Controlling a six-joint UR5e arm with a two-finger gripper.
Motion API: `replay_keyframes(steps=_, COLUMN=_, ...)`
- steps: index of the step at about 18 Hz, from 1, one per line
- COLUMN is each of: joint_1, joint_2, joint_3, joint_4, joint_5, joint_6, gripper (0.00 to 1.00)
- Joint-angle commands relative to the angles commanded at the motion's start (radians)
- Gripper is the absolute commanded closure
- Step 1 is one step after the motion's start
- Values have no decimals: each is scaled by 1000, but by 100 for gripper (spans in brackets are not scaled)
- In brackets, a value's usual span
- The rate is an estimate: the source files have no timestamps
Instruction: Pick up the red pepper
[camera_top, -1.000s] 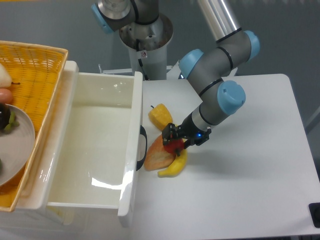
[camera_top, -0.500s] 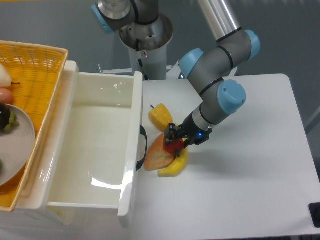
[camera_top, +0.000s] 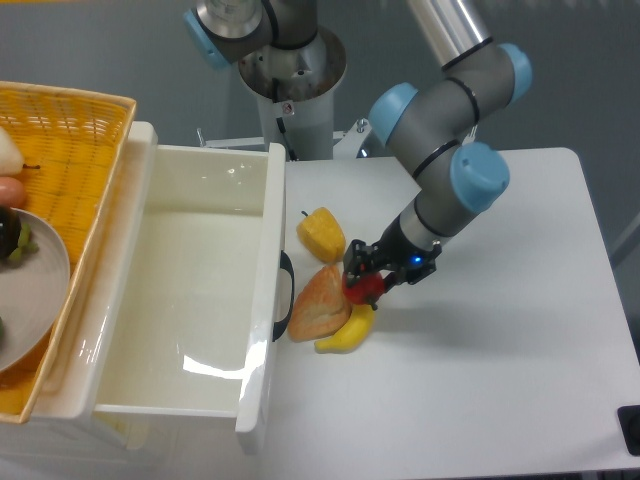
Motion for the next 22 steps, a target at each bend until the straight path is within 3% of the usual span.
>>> replay_keyframes(steps=4, joint_1=29, joint_2=18, joint_3=60, joint_4=-3, joint_5=64, joint_6=106, gripper=100)
replay_keyframes(steps=9, joint_1=37, joint_2=5, joint_3=72, joint_4=-3, joint_5=176, joint_6=314, gripper=100)
replay_keyframes(steps=14, joint_1=38, joint_2=-43, joint_3=123, joint_4=-5, joint_5=313, joint_6=462, gripper=100)
replay_keyframes(steps=19, joint_1=35, joint_2=-78, joint_3=155, joint_4=-8, joint_5=370, joint_6=592, gripper=100)
replay_keyframes(steps=22, joint_1=35, joint_2=-81, joint_3=157, joint_4=-8, joint_5=371, joint_6=605, gripper=100)
